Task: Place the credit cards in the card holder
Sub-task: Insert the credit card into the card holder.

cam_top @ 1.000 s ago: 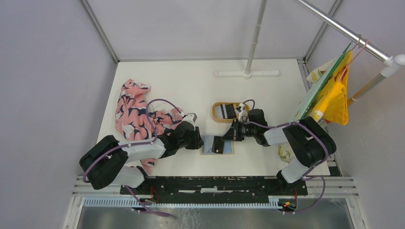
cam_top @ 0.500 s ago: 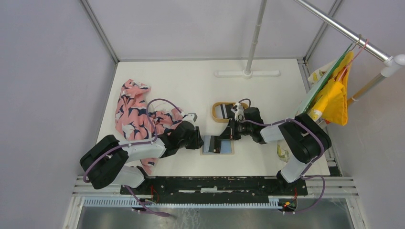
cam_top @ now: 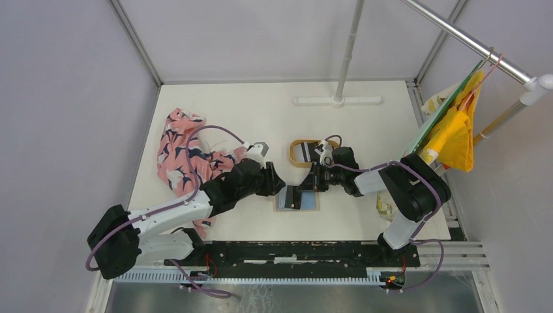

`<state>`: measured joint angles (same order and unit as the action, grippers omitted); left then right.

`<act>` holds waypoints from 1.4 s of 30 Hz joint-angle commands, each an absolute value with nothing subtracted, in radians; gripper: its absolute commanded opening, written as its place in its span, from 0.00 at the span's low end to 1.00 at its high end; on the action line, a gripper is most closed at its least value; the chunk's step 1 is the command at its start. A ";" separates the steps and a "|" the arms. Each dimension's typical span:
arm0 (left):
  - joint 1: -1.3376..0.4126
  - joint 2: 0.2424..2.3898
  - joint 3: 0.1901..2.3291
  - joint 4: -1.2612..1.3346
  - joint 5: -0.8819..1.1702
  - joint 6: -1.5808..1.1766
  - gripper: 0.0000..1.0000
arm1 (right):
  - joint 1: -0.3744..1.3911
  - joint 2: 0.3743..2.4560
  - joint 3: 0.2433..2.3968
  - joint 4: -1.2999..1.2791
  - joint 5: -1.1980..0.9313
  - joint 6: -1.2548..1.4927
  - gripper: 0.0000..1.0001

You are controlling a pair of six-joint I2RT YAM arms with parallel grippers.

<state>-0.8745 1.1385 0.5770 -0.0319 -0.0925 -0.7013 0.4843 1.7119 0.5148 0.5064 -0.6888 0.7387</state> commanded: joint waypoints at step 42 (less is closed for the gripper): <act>-1.285 1.932 1.280 -0.556 -0.683 -0.916 0.27 | 0.491 1.707 0.541 0.485 -0.653 0.682 0.16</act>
